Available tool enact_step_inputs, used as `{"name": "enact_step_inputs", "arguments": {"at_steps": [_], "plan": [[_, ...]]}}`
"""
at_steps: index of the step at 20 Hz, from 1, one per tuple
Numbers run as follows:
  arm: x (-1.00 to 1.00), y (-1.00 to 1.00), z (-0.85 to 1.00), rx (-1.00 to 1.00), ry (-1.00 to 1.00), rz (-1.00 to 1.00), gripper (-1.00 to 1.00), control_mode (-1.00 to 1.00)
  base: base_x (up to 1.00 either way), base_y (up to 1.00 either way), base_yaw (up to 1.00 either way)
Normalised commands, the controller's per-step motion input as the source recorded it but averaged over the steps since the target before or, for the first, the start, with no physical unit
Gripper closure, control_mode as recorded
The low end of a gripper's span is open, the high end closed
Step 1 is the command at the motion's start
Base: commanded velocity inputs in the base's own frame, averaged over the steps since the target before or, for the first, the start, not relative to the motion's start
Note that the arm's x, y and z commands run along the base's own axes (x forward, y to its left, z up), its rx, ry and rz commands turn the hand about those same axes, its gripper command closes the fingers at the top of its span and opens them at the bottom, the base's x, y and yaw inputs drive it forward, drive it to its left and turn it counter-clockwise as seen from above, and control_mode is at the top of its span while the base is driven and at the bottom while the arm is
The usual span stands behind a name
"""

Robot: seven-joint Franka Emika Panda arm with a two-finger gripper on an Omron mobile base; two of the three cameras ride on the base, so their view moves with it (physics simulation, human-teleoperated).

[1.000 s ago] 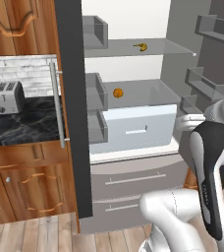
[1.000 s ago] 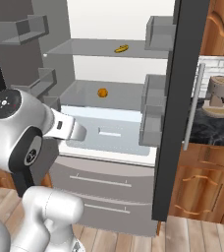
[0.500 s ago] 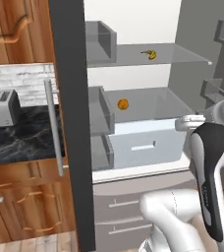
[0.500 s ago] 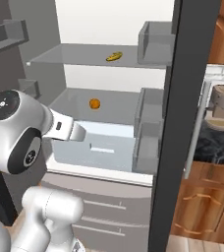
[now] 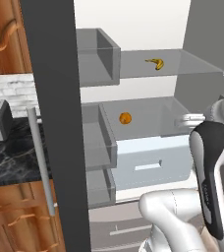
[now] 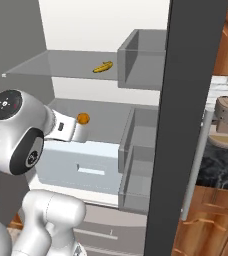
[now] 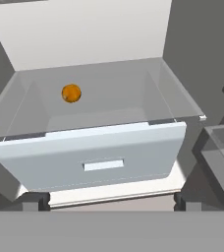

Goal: Retrieve the banana and orange from the fridge and place them into the bowl on the dining table.

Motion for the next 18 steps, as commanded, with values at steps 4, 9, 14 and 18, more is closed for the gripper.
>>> {"name": "enact_step_inputs", "arguments": {"at_steps": [4, 9, 14, 18], "plan": [[0.47, -0.03, 0.12, 0.01, 0.07, 0.0, -1.0, -1.0, 0.23, -0.04, 0.0], [0.28, 0.0, 0.57, 0.0, 0.08, 0.0, -1.0, -1.0, 0.0, 0.0, 0.0], [0.37, 0.0, 0.42, 0.0, 0.03, -0.02, -1.0, -1.0, 0.0, 0.0, 0.0], [0.48, 0.0, 0.01, 0.0, -0.08, 0.0, -1.0, -1.0, 0.0, 0.0, 0.0]]}}
